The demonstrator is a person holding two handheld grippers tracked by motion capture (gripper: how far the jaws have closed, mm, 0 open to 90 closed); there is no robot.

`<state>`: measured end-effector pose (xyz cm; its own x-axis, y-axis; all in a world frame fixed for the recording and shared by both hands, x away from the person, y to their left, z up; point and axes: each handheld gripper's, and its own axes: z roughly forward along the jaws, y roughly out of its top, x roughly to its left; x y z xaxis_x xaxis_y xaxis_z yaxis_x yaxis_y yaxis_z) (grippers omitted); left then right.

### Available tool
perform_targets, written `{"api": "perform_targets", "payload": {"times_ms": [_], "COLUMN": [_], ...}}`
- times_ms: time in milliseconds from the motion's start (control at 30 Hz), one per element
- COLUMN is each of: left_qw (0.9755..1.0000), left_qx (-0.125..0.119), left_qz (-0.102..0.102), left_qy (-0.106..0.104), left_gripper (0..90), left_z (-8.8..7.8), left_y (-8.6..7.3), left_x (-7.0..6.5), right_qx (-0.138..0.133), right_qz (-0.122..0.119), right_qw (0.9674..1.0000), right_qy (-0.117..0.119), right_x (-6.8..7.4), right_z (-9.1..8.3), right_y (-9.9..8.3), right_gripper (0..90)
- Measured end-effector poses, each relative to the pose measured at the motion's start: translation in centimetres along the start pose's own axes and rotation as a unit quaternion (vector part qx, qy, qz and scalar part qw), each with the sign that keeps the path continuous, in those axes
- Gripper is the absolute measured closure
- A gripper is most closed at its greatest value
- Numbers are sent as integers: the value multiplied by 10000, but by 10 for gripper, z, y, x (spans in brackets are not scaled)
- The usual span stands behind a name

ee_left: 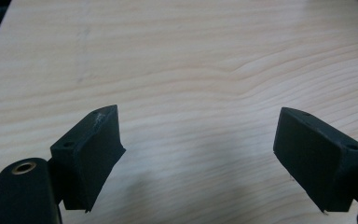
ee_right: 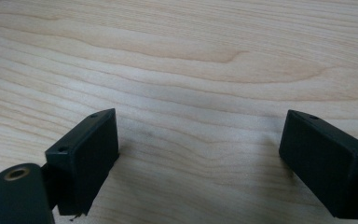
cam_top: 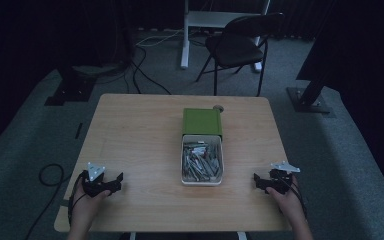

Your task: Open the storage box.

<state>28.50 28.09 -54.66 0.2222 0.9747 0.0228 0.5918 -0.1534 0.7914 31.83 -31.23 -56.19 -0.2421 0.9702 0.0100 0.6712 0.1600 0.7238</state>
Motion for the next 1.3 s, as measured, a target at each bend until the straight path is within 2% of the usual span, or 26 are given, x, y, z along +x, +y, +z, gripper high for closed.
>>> {"api": "perform_targets", "payload": {"times_ms": [200, 433, 600, 633, 667, 700, 733, 1300], "left_qw": [9996, 9996, 9992, 9991, 9981, 9981, 9971, 9965], "left_qx": [87, 210, 246, 294, 529, 529, 647, 670], "left_qz": [-91, -90, -152, -126, -79, -79, -306, -364], "left_qy": [239, 185, 288, 284, 312, 312, 276, 330], "left_gripper": [159, 146, 123, 123, 123, 119, 119, 101], "left_z": [0, 3, 4, 5, 7, 7, 8, 9], "left_y": [-2, -6, -5, -5, -5, -5, -5, -4], "left_x": [6, 8, 8, 8, 8, 8, 7, 6], "right_qx": [0, 1, 0, 2, 1, 1, 2, 9], "right_qz": [-1, 0, -2, -3, -2, -2, -3, -19], "right_qw": [10000, 10000, 10000, 10000, 10000, 10000, 10000, 10000], "right_qy": [0, -1, 0, -1, -1, -1, -1, 20], "right_x": [0, 0, 0, 0, 0, 0, 0, 0], "right_z": [0, 0, 0, 0, 0, 0, 0, 0], "right_y": [0, 0, 0, 0, 0, 0, 0, 0], "right_gripper": [113, 112, 113, 113, 113, 113, 113, 113]}}
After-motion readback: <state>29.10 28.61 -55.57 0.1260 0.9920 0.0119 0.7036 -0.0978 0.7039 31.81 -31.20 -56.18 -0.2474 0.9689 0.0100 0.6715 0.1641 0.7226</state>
